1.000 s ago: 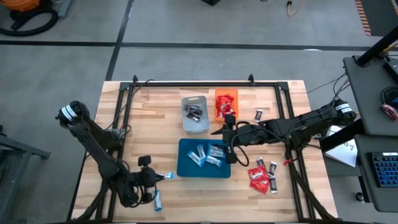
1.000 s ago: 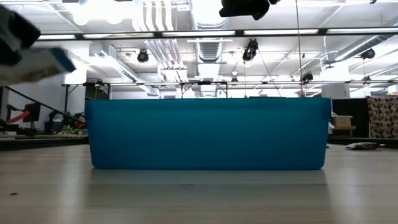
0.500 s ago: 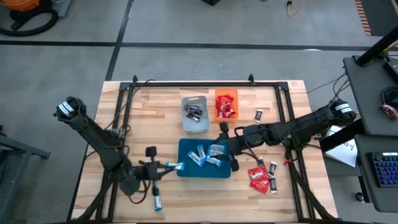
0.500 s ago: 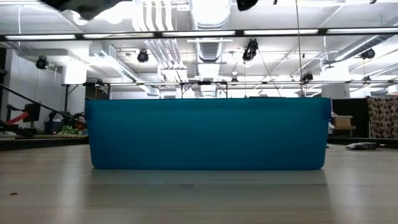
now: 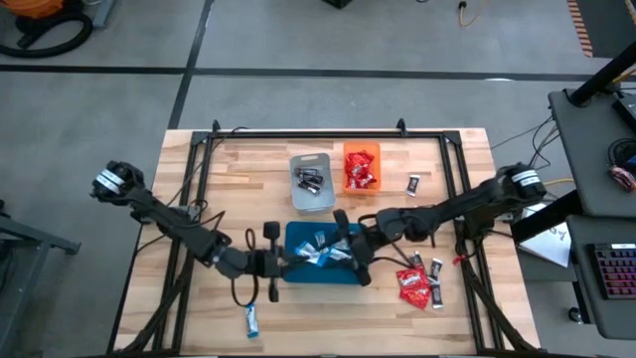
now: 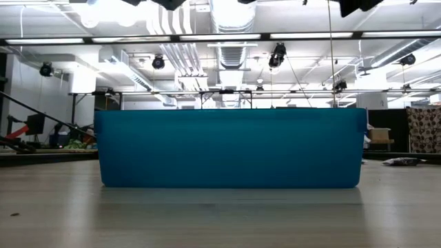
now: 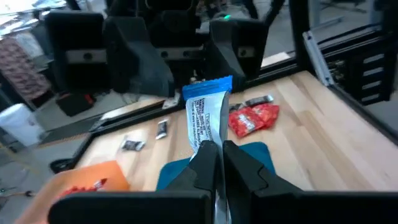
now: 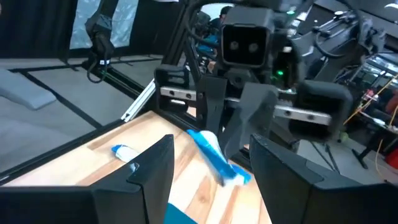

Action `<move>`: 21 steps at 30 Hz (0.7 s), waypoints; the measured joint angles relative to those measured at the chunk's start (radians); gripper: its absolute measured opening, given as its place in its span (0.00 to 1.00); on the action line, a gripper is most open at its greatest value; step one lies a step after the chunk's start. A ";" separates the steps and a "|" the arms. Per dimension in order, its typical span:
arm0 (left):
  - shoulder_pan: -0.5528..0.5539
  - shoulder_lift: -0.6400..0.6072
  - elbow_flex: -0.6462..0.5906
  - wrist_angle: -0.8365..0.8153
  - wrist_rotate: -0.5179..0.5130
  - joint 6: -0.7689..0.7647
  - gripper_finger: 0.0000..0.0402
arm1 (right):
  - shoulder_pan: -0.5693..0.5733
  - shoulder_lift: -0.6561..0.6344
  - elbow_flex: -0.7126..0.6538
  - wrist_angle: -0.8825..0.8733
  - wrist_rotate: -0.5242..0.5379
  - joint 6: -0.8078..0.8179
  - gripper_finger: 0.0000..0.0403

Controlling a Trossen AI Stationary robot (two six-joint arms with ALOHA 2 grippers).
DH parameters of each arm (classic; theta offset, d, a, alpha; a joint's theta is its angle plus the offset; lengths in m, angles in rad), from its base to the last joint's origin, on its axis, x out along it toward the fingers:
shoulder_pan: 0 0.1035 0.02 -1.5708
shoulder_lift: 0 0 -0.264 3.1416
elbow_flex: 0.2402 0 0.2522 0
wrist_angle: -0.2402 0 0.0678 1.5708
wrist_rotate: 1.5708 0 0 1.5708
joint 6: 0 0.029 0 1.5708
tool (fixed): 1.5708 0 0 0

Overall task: Sort candy
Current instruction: Put the white chocolate bar into the blue bin

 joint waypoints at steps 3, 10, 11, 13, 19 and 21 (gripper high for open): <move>0.018 0.013 0.000 0.019 0.029 0.000 0.00 | 0.000 0.043 0.034 0.001 0.000 -0.009 0.49; 0.021 0.019 0.000 0.021 0.031 0.000 0.00 | -0.005 0.099 0.082 -0.005 -0.001 -0.020 0.37; 0.021 0.019 0.000 0.022 0.031 0.000 0.00 | -0.006 0.100 0.083 -0.006 -0.004 -0.020 0.33; 0.021 0.019 0.000 0.028 0.031 0.000 0.00 | -0.008 0.101 0.083 -0.012 -0.013 -0.021 0.23; 0.029 0.010 0.000 0.017 0.028 -0.065 0.02 | -0.015 0.075 0.090 -0.077 -0.005 -0.026 0.06; 0.030 -0.004 0.000 -0.004 0.023 -0.091 0.05 | -0.027 0.058 0.108 -0.144 -0.006 0.003 0.06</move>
